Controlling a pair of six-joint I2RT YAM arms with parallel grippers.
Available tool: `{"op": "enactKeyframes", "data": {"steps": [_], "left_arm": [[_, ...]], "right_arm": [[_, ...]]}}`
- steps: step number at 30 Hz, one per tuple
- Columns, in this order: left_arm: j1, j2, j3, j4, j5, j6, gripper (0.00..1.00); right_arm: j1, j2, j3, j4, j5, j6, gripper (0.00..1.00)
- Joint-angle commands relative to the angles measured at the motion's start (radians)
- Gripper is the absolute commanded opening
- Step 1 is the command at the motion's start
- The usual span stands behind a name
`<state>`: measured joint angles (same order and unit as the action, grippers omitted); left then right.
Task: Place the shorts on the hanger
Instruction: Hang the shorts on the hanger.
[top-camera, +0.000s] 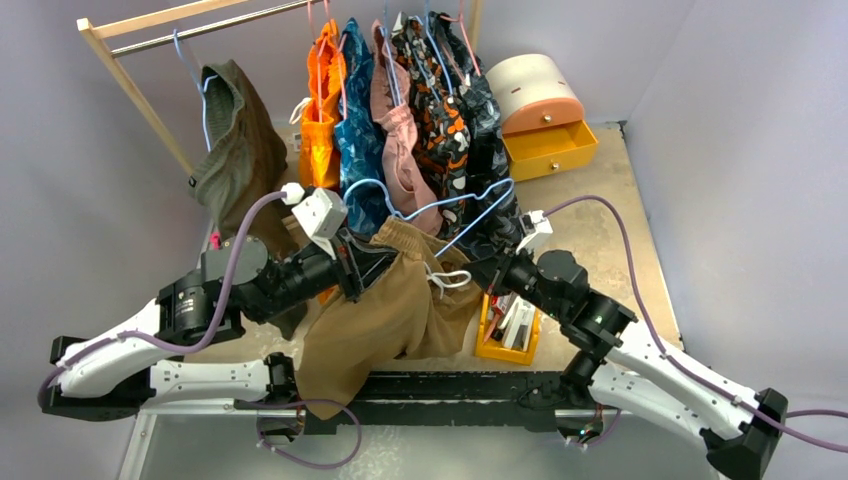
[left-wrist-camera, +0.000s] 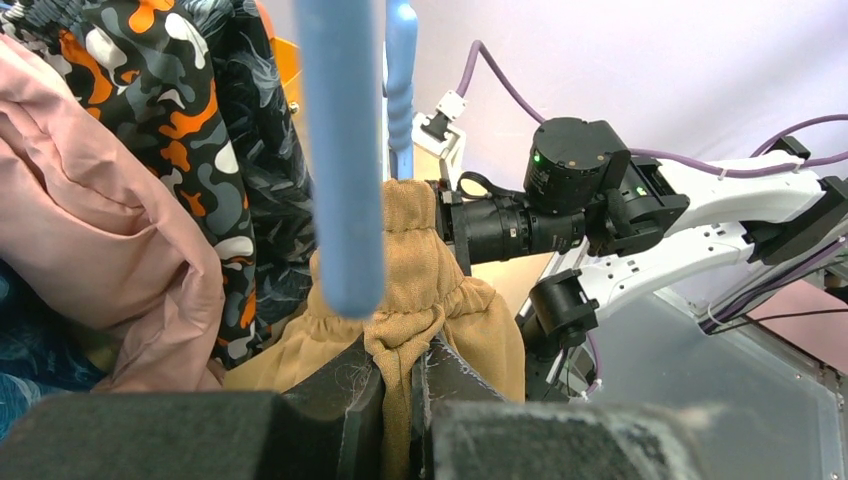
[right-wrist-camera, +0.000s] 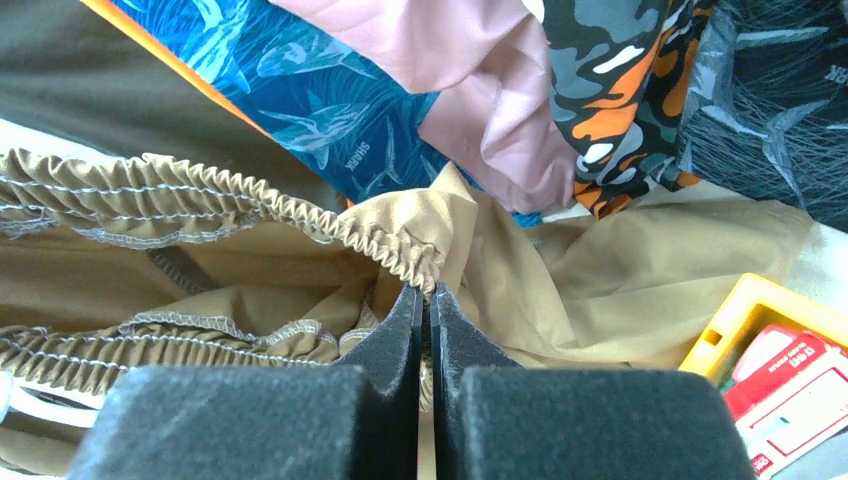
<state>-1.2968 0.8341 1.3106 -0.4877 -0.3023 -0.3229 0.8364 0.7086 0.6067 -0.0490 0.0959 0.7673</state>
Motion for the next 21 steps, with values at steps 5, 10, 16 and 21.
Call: {"op": "enactKeyframes", "data": {"steps": [5,10,16,21], "left_arm": [[0.002,-0.025,0.065,-0.056,-0.005,-0.016,0.0],[0.002,-0.037,0.091,-0.165,-0.008,-0.03,0.0],[0.001,-0.039,0.105,-0.231,0.006,-0.031,0.0],[0.003,-0.035,0.105,-0.256,0.063,-0.028,0.0]], "right_arm": [[-0.002,-0.068,0.126,-0.115,0.139,0.031,0.0],[-0.002,-0.07,0.202,-0.221,0.203,0.031,0.0],[-0.002,-0.043,0.286,-0.298,0.254,0.019,0.0],[-0.002,-0.031,0.352,-0.357,0.292,-0.025,0.0]]}}
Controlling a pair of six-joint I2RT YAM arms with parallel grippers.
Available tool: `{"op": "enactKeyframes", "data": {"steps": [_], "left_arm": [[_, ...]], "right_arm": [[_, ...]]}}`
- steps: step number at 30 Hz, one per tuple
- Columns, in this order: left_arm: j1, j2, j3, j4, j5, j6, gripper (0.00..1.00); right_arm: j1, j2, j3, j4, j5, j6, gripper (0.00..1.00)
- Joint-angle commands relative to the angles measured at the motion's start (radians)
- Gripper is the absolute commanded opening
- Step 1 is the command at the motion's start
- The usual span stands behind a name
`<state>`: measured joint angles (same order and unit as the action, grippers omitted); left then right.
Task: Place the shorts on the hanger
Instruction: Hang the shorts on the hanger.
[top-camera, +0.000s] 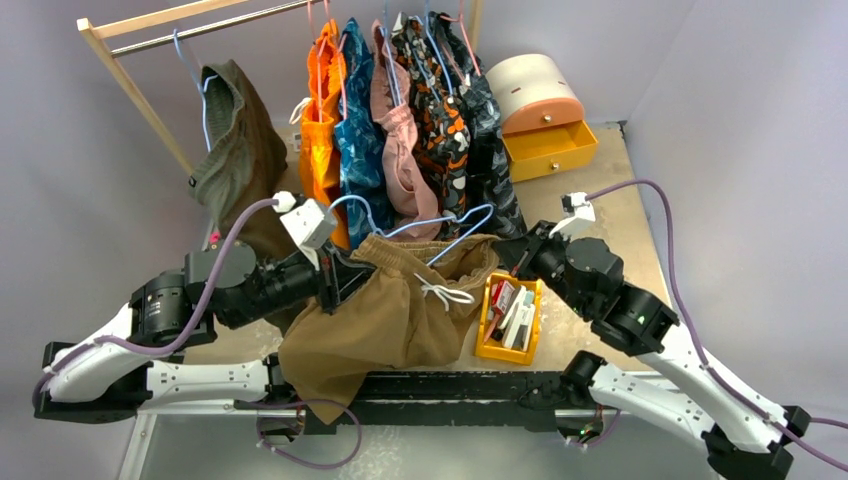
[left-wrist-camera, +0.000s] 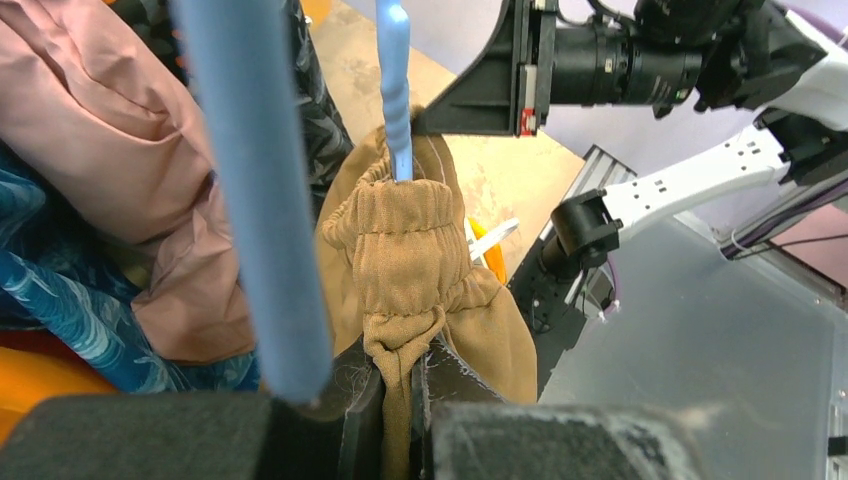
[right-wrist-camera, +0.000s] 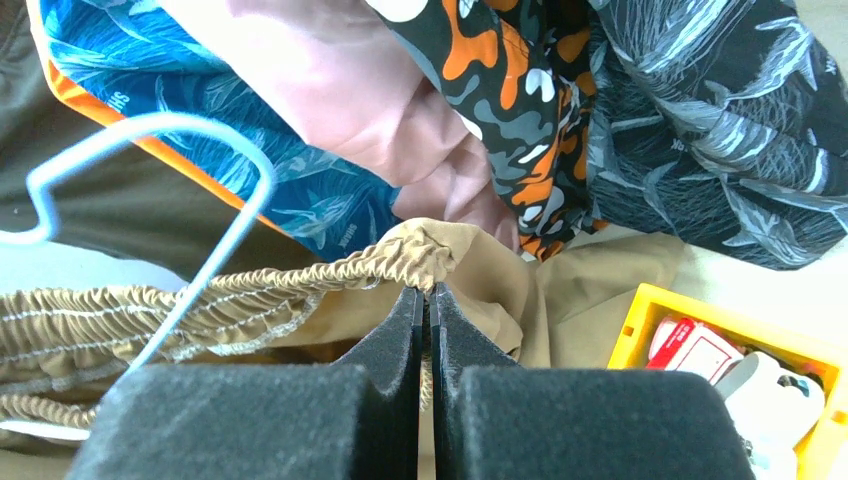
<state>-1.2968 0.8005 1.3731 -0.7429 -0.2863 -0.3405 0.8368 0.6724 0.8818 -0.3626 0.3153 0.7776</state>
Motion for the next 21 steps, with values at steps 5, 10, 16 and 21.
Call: {"op": "enactKeyframes", "data": {"steps": [5,10,16,21], "left_arm": [[0.003,-0.006,0.033,0.002,0.101,-0.01,0.0],[0.002,0.016,0.042,-0.039,0.111,-0.009,0.0],[0.002,0.028,0.042,-0.079,0.084,-0.007,0.0],[0.003,0.025,0.027,-0.096,0.045,-0.006,0.0]], "right_arm": [[-0.002,0.033,0.156,-0.098,0.112,-0.07,0.0],[-0.002,0.05,0.201,-0.113,0.129,-0.101,0.0],[-0.002,0.05,0.225,-0.126,0.144,-0.122,0.0],[-0.002,0.05,0.245,-0.137,0.144,-0.147,0.0]]}}
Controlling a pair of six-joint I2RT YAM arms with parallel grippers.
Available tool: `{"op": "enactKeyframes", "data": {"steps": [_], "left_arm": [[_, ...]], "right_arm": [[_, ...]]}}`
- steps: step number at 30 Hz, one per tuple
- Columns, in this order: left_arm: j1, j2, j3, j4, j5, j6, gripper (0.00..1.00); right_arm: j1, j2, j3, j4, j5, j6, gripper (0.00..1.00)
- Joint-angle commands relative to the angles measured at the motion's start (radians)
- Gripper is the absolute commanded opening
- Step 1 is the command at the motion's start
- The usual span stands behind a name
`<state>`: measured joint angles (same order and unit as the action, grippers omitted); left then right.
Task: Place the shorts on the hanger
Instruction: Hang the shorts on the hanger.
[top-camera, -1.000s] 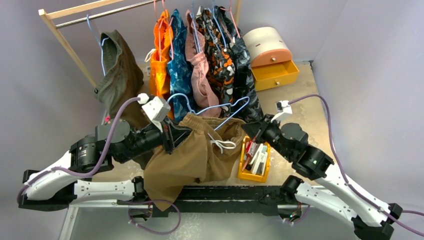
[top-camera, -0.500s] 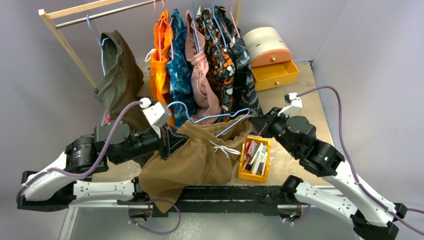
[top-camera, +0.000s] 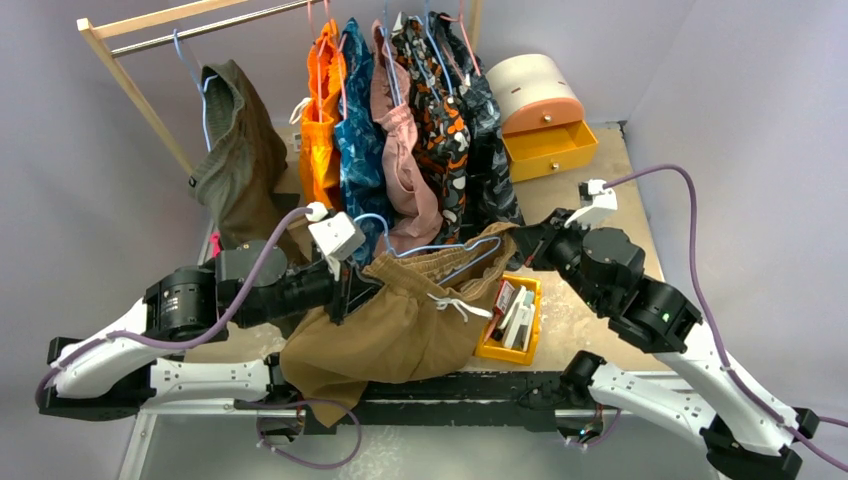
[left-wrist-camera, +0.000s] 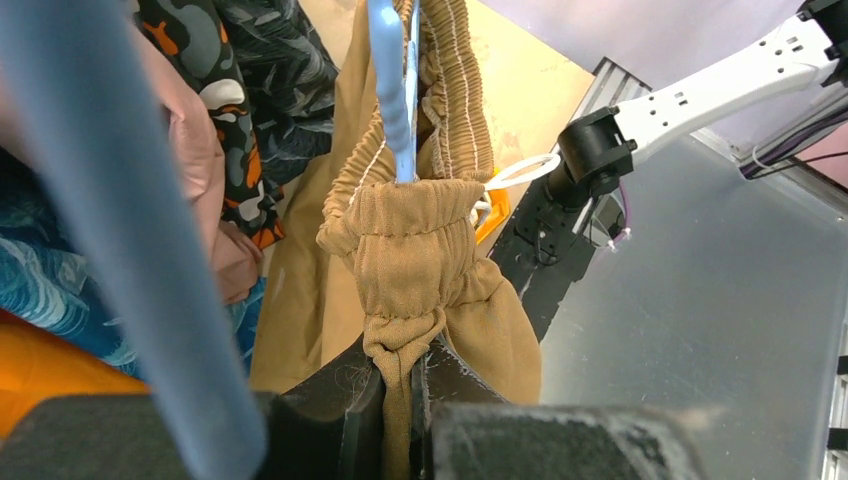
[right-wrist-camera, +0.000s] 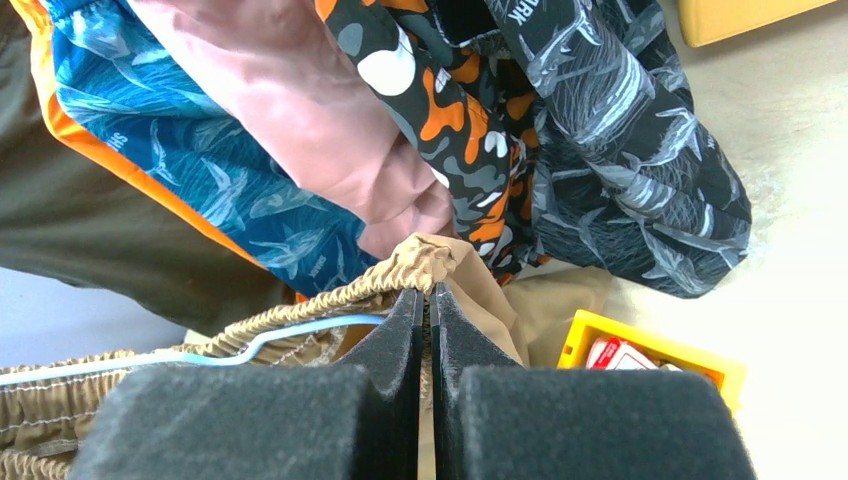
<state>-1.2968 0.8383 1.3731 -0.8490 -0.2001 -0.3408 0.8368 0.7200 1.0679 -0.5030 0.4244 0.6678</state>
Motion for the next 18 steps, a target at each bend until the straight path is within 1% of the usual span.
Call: {"op": "enactKeyframes", "data": {"steps": [1,6,11,14,18], "left_arm": [[0.002,-0.001,0.027,-0.004,-0.051,-0.006,0.0],[0.001,0.063,0.022,-0.056,-0.113,-0.003,0.0],[0.003,0.095,-0.018,-0.014,-0.154,0.011,0.0],[0.001,0.108,-0.039,0.06,-0.159,0.026,0.0],[0.001,0.107,-0.075,0.203,-0.155,0.043,0.0]], "right_arm": [[-0.002,0.006,0.067,-0.002,0.032,-0.043,0.0],[-0.003,0.052,0.136,-0.046,-0.03,-0.088,0.0],[-0.002,0.124,0.215,-0.077,-0.207,-0.121,0.0],[-0.002,0.152,0.229,-0.023,-0.378,-0.126,0.0],[-0.002,0.198,0.21,0.141,-0.583,-0.123,0.0]]}}
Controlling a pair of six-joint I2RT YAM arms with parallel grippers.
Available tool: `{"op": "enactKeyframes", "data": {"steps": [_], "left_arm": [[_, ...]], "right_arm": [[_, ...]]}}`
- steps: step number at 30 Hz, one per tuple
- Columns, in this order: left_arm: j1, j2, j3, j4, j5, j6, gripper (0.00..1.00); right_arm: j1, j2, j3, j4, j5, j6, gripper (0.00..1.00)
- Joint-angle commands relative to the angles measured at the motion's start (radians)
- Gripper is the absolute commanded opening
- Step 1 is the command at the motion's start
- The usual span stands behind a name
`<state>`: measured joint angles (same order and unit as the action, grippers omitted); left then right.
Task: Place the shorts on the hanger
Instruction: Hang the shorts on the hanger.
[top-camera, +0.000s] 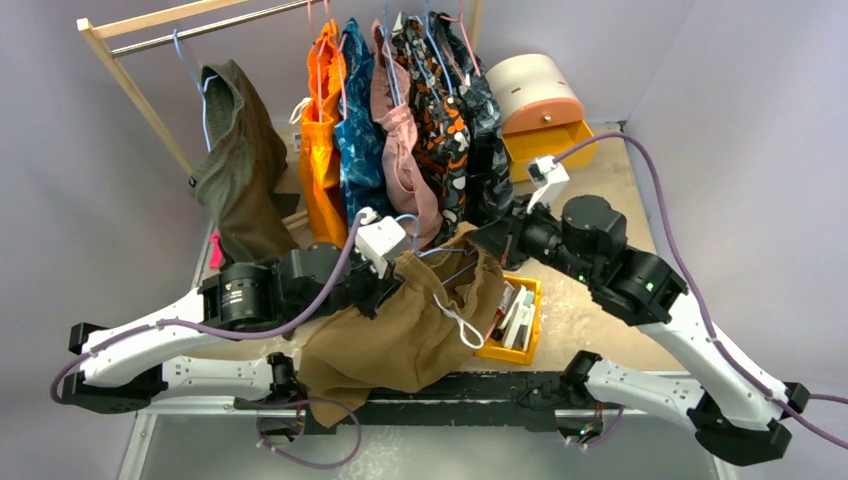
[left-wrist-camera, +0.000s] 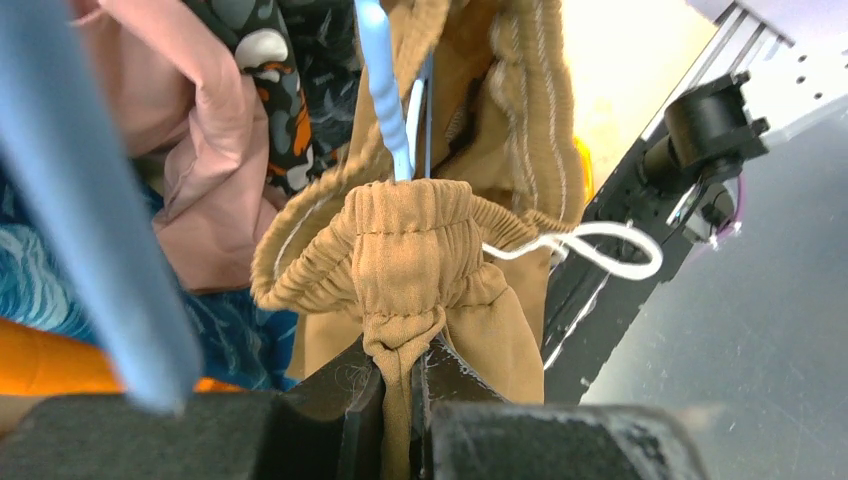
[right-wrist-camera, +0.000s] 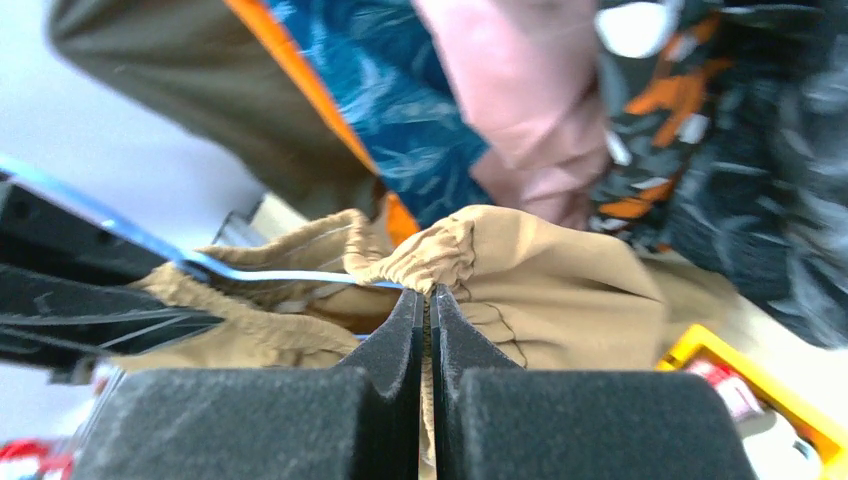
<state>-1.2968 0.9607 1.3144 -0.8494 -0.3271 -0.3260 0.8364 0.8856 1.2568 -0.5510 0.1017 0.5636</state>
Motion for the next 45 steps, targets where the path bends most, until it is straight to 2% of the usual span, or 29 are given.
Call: {"op": "enactKeyframes", "data": {"steps": [1,6,10,13,18,22,27,30,34,37,39,45], "left_arm": [[0.002,-0.019,-0.027,0.245,-0.026,0.032,0.0],[0.001,-0.052,-0.051,0.449,0.014,0.069,0.0],[0.002,-0.044,0.046,0.48,0.066,0.114,0.0],[0.001,-0.049,0.081,0.483,0.115,0.129,0.0],[0.002,-0.108,-0.021,0.508,0.138,0.115,0.0],[0.002,-0.135,-0.044,0.524,0.085,0.105,0.0],[0.001,-0.099,0.062,0.539,0.039,0.152,0.0],[0.002,-0.073,0.089,0.56,0.029,0.162,0.0],[0.002,-0.091,0.003,0.629,0.0,0.143,0.0],[0.002,-0.129,-0.072,0.668,-0.049,0.115,0.0],[0.002,-0.155,-0.102,0.676,-0.081,0.101,0.0],[0.002,-0.194,-0.149,0.677,-0.161,0.083,0.0]], "right_arm": [[-0.002,0.046,0.016,0.235,-0.316,-0.013,0.0],[-0.002,0.095,0.076,0.453,-0.481,0.004,0.0],[-0.002,0.16,0.313,0.533,-0.578,-0.034,0.0],[-0.002,0.183,0.406,0.583,-0.558,-0.034,0.0],[-0.002,0.202,0.334,0.54,-0.4,-0.006,0.0],[0.0,0.235,0.299,0.542,-0.499,0.003,0.0],[0.0,0.25,0.441,0.531,-0.593,-0.042,0.0],[0.0,0.251,0.454,0.558,-0.661,-0.029,0.0],[0.0,0.232,0.295,0.588,-0.694,0.014,0.0],[0.001,0.166,0.105,0.679,-0.714,0.07,0.0],[0.001,0.122,0.054,0.696,-0.724,0.072,0.0],[0.001,0.099,0.214,0.623,-0.75,-0.023,0.0]]}}
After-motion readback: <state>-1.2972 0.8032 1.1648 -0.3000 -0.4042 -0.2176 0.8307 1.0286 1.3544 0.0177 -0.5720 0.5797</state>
